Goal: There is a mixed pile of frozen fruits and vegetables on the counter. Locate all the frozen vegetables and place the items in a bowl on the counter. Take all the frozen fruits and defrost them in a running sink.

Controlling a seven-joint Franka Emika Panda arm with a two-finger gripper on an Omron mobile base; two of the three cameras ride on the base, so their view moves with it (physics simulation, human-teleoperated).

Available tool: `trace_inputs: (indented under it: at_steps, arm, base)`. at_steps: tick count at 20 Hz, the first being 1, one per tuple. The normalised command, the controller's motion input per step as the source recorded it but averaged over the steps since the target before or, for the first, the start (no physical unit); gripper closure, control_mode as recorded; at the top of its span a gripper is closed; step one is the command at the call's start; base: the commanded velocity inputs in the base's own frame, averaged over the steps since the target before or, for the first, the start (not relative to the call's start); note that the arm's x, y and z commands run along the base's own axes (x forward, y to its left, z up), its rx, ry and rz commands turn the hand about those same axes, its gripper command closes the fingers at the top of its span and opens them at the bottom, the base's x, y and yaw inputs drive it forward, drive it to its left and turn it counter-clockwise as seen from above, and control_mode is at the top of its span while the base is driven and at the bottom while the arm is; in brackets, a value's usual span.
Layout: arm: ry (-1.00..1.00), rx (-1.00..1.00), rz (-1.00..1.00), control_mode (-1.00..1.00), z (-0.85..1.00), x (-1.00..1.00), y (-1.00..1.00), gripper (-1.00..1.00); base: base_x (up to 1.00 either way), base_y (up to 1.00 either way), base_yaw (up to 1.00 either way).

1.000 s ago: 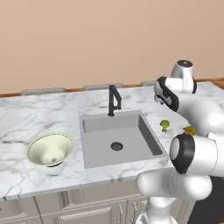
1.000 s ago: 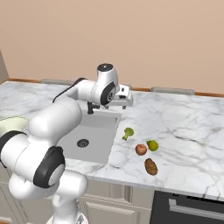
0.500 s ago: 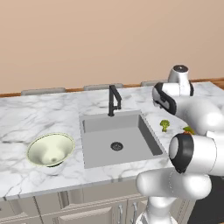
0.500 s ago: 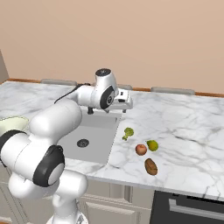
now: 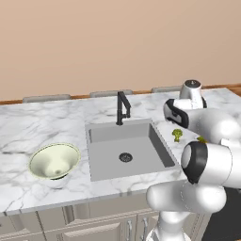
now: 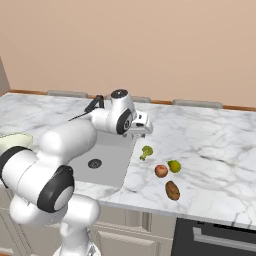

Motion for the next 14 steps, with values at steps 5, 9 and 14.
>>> trace_inputs:
  at_steps: [5, 9, 14]
  arm:
    - [0.01, 0.01, -0.02, -1.0, -0.13, 0.0, -0.2, -1.0]
    - [0.0, 0.0, 0.0, -1.0, 0.0, 0.06, -0.07, -1.0]
    - [0.0, 0.0, 0.0, -1.0, -0.08, 0.31, -0.06, -1.0]
  base:
    - [0.0, 0.0, 0.0]
    - [0.0, 0.0, 0.0]
    - [0.0, 0.0, 0.0]
